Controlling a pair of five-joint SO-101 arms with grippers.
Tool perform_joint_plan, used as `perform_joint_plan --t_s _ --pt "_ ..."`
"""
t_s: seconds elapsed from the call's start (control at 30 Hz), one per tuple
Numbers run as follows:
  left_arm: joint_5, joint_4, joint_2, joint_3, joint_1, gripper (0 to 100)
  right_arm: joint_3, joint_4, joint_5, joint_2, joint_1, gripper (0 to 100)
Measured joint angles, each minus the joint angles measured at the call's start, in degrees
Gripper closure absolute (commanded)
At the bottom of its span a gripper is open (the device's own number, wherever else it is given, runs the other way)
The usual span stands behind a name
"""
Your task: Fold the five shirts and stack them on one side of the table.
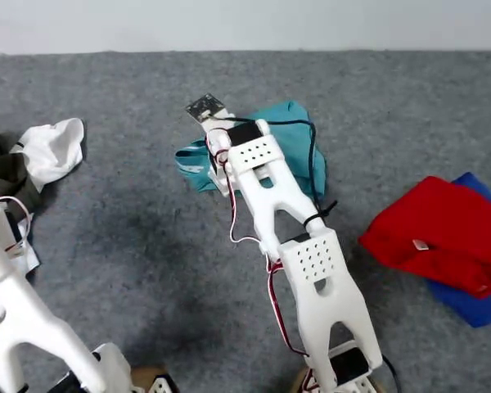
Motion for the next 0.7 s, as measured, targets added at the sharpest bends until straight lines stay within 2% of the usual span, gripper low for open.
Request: perform_joint_plan --t_s 0.23,0.37,0.57,0.7 --pt "0.0 0.0 0.0 0.0 0.0 98 -16.7 12.4 0.1 -4.9 -1.3 98.8" --pt "0.0 0.0 0.0 0.0 0.0 98 -30.2 17.1 1.1 -8.0 -6.3 98.8" --pt "0.0 0.0 -0.1 1.6 0.0 98 -39.3 15.9 6.8 -10.8 -19.0 98.8" --pt "0.0 0.0 -0.1 2.8 -0.1 98 -39.5 8.1 6.4 -14.1 -20.1 98.8"
